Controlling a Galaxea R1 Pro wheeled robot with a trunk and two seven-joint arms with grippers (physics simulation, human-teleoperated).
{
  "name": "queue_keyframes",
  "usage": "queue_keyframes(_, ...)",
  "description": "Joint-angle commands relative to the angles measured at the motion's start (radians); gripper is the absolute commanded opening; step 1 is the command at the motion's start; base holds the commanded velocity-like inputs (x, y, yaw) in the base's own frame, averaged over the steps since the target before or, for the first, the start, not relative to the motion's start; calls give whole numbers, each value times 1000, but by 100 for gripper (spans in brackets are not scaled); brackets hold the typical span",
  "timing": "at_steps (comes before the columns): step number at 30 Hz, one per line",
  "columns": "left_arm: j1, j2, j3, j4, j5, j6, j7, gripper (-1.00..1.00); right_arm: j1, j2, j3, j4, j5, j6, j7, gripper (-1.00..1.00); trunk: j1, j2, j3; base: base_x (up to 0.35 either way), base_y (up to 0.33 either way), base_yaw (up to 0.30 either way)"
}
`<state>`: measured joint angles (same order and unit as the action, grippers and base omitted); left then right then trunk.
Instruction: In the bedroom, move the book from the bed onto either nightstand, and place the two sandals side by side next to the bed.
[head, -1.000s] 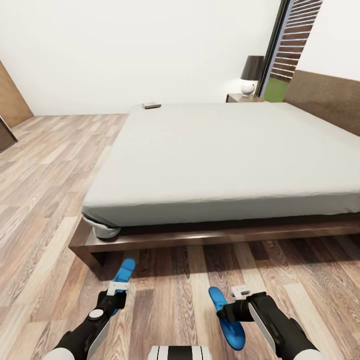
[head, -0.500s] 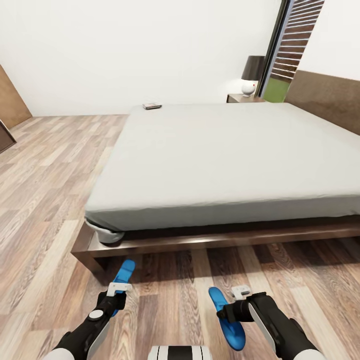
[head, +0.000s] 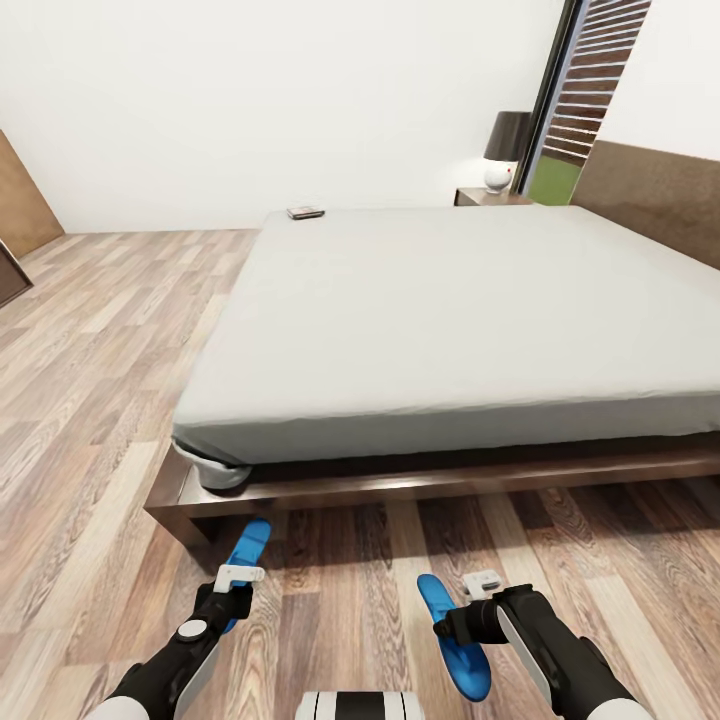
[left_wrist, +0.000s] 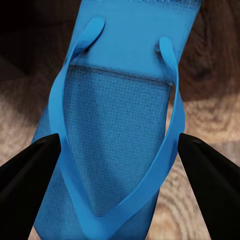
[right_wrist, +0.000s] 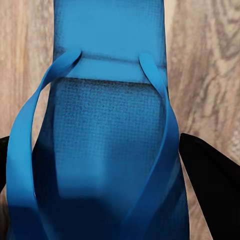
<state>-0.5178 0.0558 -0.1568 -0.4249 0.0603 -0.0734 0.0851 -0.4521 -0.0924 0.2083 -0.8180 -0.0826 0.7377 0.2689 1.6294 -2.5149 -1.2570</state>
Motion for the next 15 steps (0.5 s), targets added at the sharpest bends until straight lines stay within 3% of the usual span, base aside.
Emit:
queue_keyframes(1, -1, 1, -8, 0, 6, -3, 7, -100, 0, -1, 3, -1, -8, 5, -3, -100, 0, 0, -1, 0, 0, 0)
queue_keyframes(15, -2, 1, -5, 2, 10, -1, 8, -100, -2, -2, -3, -4, -9, 4, -3, -100, 5, -3, -47, 0, 0, 0)
